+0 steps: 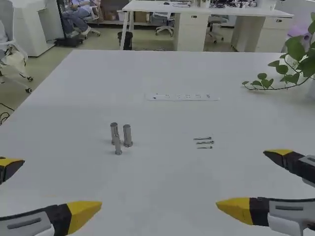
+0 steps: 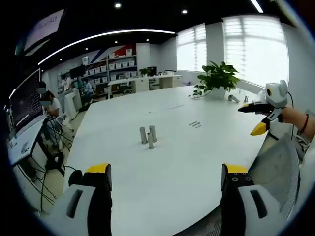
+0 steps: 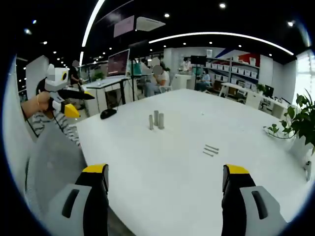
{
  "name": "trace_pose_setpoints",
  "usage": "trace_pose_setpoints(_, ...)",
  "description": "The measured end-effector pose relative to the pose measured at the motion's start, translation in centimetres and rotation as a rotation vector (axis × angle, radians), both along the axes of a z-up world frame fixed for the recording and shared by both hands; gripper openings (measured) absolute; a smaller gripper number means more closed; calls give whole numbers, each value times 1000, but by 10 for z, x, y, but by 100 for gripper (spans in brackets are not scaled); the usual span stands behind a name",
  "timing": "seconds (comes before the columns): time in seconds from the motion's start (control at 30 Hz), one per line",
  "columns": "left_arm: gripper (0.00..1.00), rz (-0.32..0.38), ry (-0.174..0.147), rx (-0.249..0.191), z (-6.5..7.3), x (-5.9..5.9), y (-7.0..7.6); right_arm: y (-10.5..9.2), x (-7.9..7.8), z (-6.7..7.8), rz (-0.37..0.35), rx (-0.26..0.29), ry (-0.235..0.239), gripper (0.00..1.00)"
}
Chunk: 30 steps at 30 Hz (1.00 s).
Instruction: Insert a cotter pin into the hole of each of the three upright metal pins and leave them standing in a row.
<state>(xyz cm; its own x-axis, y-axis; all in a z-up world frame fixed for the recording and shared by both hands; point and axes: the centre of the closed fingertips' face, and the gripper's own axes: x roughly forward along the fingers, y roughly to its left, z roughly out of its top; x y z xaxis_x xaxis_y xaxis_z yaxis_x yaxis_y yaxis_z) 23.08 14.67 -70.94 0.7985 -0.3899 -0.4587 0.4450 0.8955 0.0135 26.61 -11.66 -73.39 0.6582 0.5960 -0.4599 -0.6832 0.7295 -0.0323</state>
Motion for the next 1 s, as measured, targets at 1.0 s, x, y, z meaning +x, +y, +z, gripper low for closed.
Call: trace_pose_setpoints(1.0,92,1,-3,20,-2,-1,-1,-1,3,-3,11,-7,1,100)
